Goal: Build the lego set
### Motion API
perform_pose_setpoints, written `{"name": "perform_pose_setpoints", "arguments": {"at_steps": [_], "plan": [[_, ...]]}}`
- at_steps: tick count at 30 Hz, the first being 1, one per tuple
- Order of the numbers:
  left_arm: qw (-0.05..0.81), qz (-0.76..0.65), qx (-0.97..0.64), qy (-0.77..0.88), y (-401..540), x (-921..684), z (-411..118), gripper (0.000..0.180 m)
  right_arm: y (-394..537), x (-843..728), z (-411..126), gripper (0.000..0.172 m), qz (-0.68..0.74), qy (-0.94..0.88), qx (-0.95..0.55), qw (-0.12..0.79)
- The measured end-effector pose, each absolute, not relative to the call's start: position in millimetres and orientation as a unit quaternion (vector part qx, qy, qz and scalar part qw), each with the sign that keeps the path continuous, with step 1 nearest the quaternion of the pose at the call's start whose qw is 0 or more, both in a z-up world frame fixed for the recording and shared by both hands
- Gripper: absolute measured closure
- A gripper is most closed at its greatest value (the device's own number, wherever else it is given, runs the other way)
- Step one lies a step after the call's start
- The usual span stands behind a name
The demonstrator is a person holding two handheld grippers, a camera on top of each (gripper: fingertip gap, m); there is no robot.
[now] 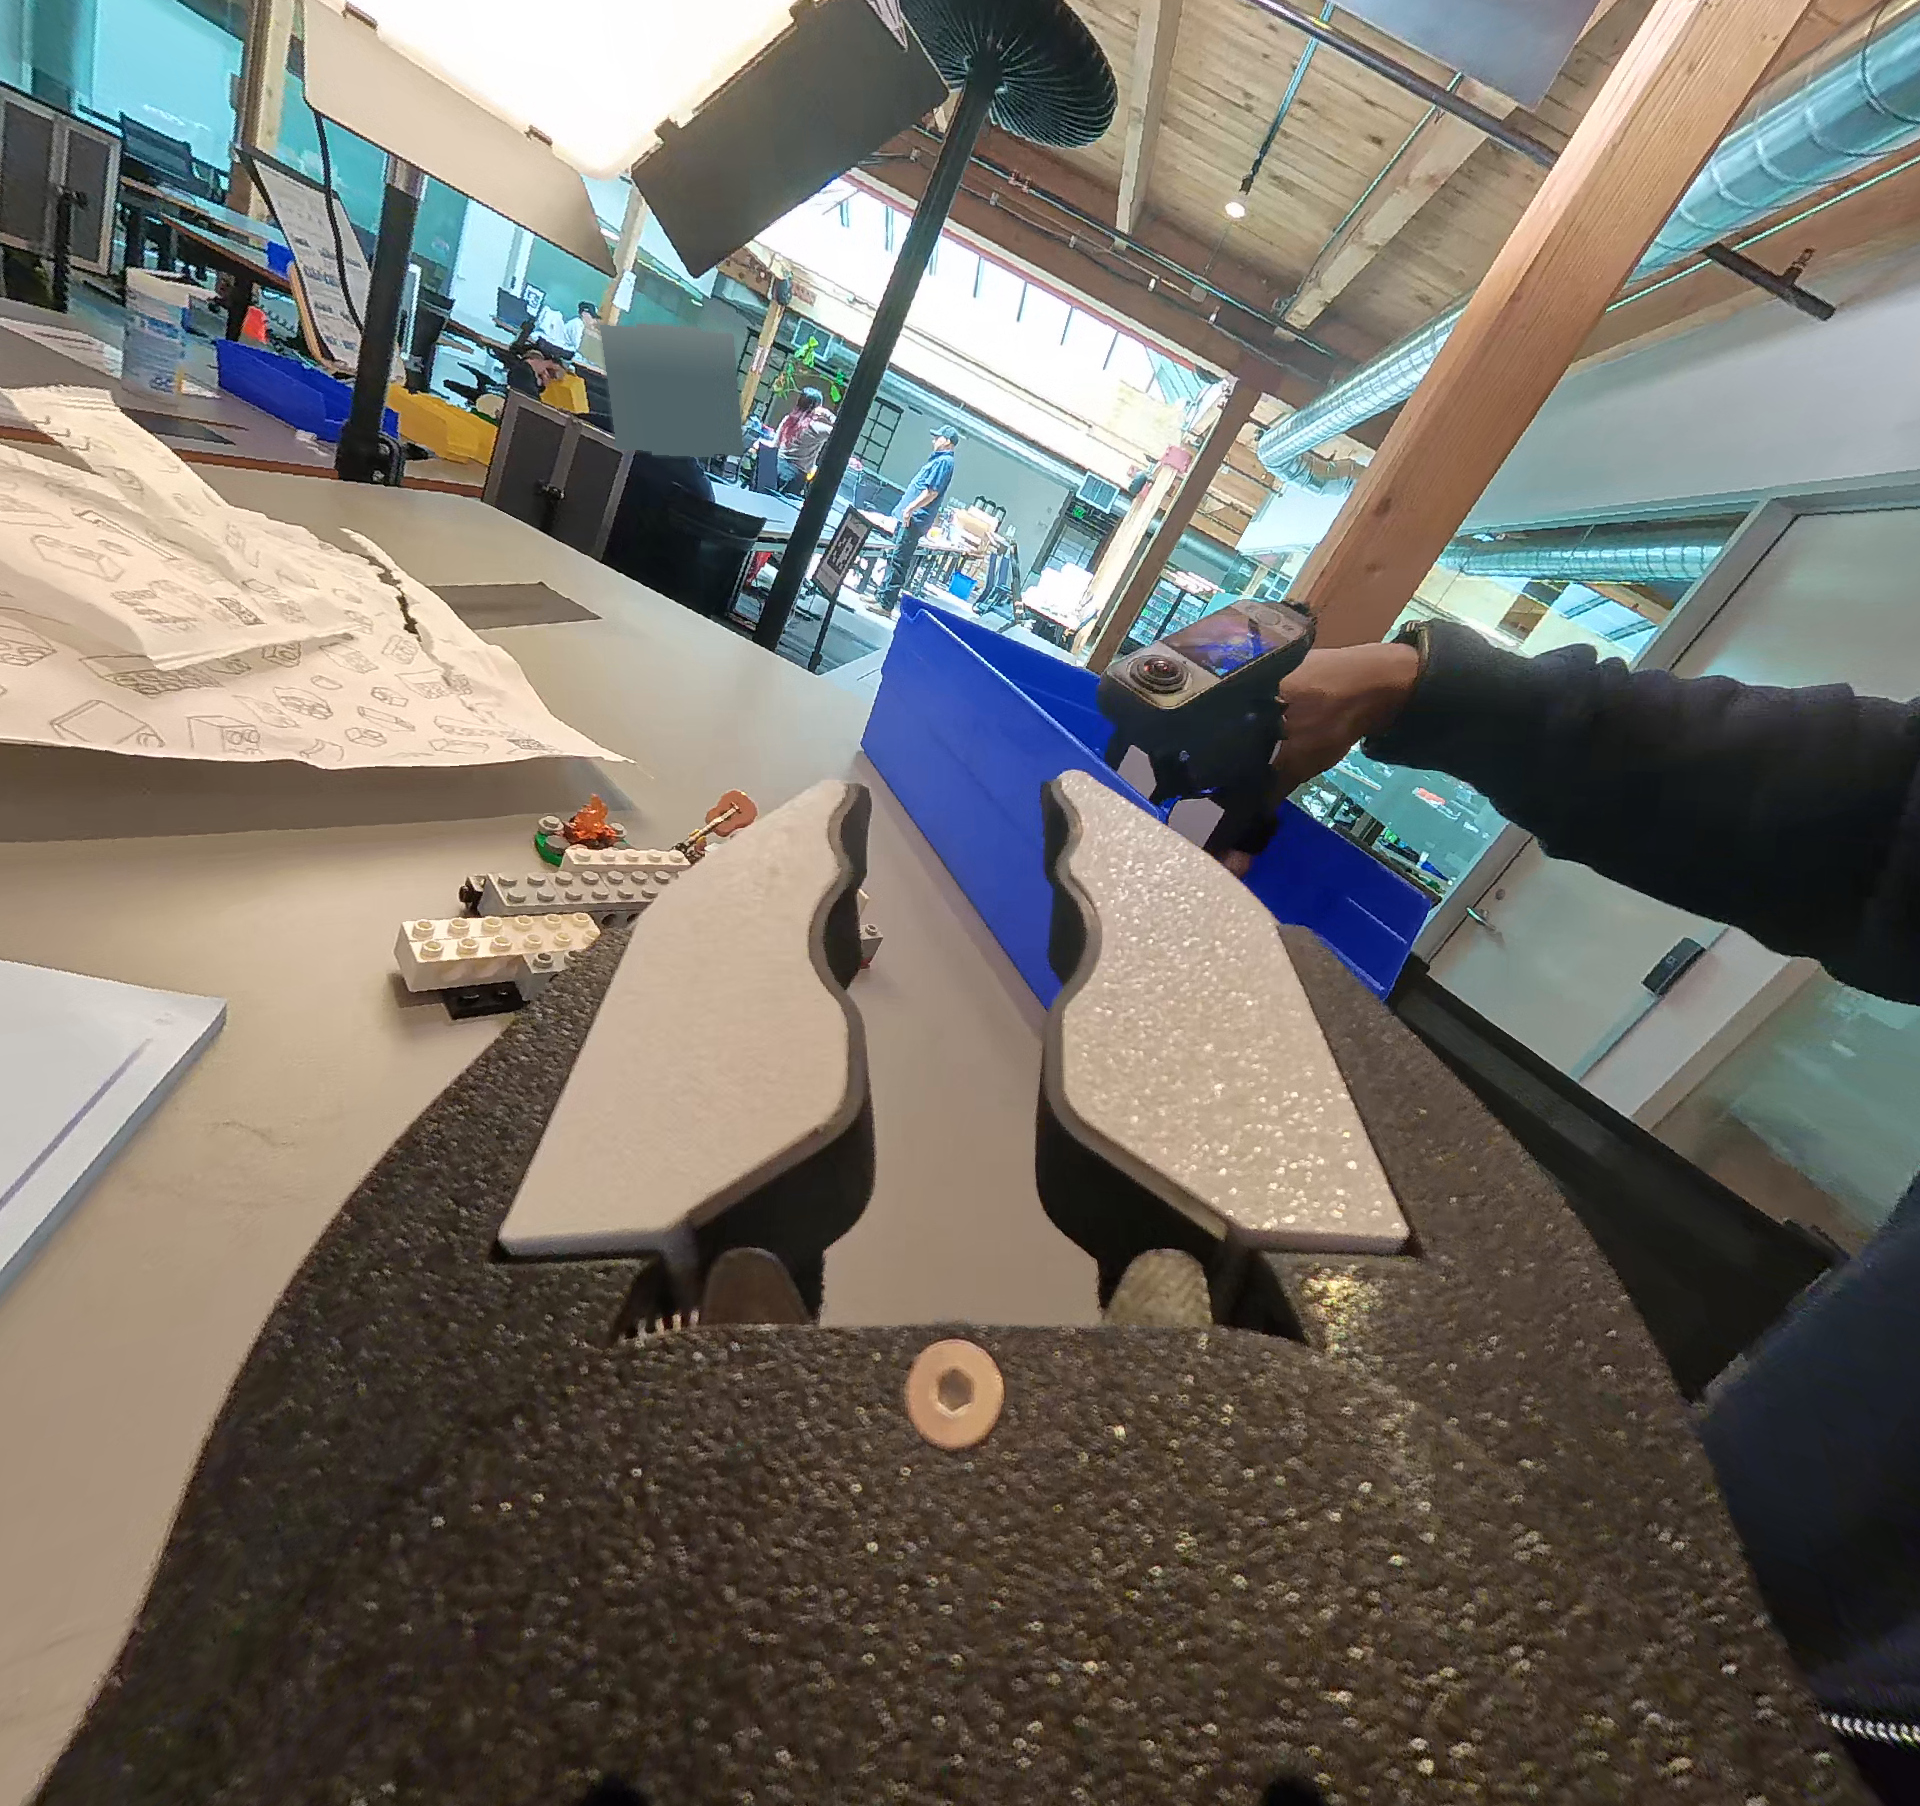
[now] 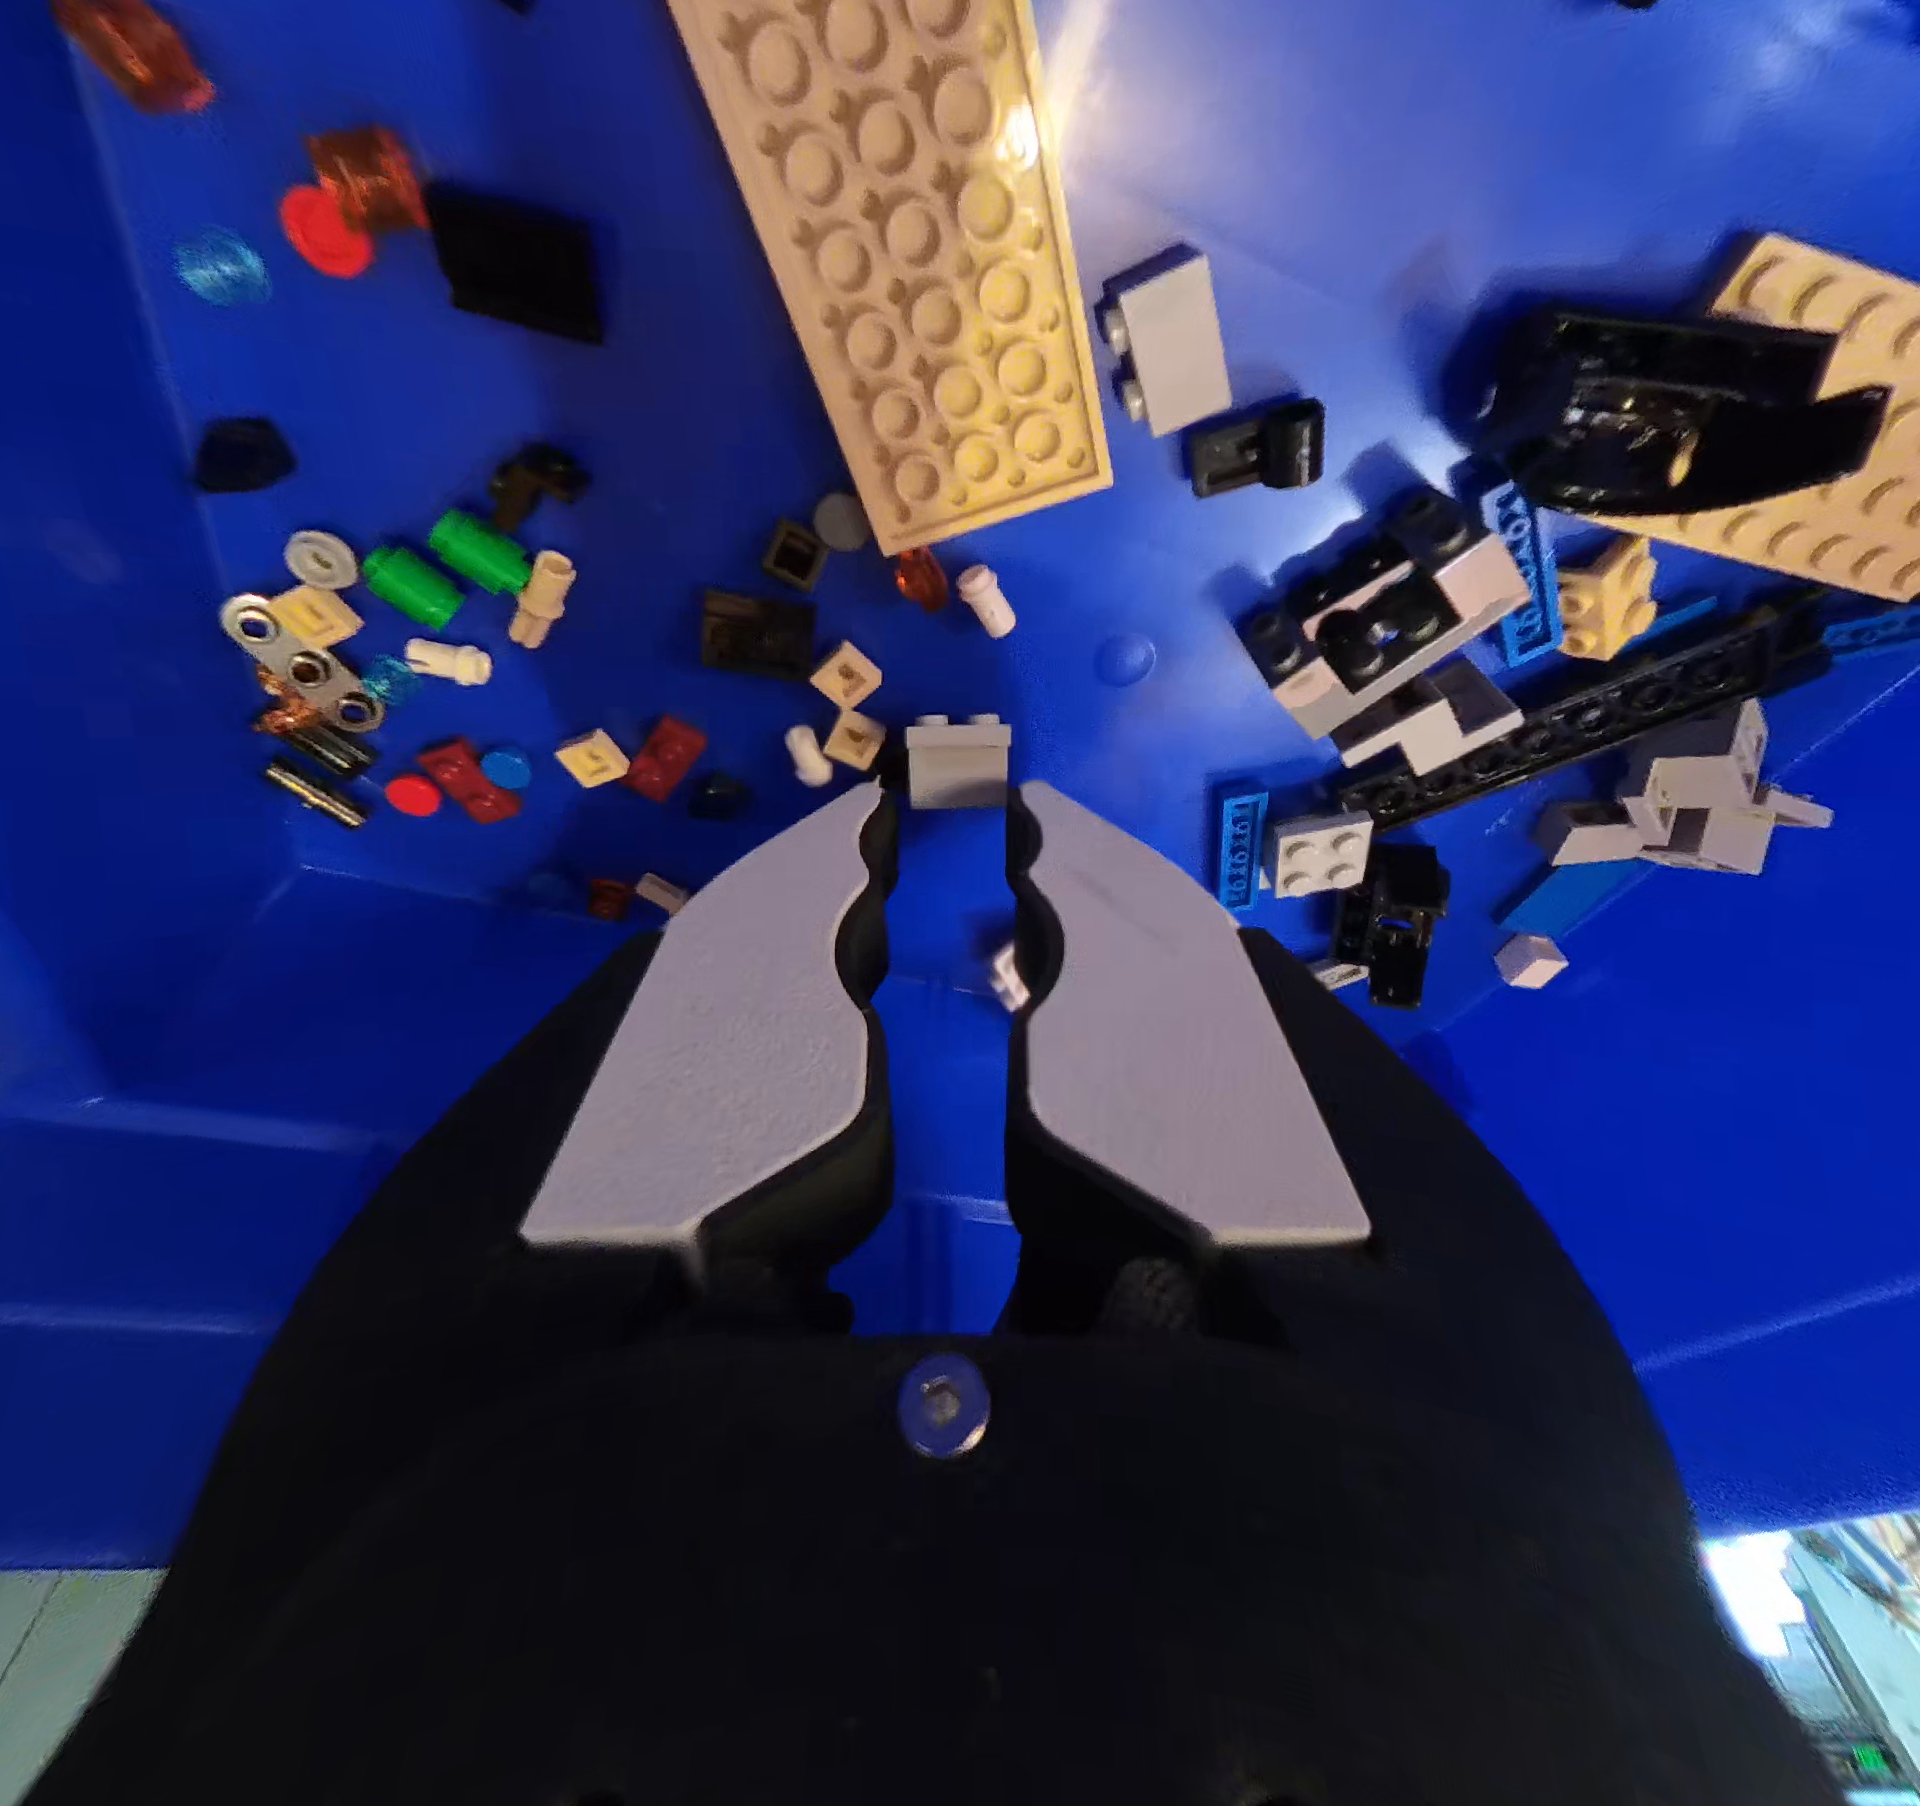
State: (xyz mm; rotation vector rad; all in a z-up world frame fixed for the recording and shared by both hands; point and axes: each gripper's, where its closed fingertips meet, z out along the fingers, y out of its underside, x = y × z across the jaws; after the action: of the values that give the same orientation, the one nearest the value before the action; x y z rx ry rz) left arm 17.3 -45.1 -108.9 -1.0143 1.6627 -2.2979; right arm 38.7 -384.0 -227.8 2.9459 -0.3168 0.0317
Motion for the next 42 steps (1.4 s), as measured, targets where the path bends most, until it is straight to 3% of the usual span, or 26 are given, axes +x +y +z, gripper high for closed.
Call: {"name": "perform_pose_setpoints", "arguments": {"at_steps": [6,13,23,30,34,42], "plan": [[0.055,-0.762,-0.334,0.551,-45,17,-109,0.148,-359,42,-195,0.155,0.053,-0.110,0.992,0.030],[0.021,-0.768,-0.313,0.559,-52,10,-107,0.148,-227,15,-121,0.155,0.119,-0.044,0.977,-0.169],[-0.070,-0.758,-0.267,0.591,-72,-16,-110,0.148,-73,-3,-137,0.155,0.234,-0.012,0.906,-0.352],[-0.030,-0.727,-0.204,0.655,-57,-31,-117,0.158,-41,-24,-151,0.155,0.141,-0.008,0.895,-0.424],[0.074,-0.683,-0.116,0.717,-48,-48,-124,0.156,-41,-40,-159,0.155,0.085,0.041,0.900,-0.427],[0.055,-0.646,-0.101,0.754,-45,-59,-137,0.151,-39,-62,-163,0.156,-0.032,0.099,0.899,-0.425]]}}
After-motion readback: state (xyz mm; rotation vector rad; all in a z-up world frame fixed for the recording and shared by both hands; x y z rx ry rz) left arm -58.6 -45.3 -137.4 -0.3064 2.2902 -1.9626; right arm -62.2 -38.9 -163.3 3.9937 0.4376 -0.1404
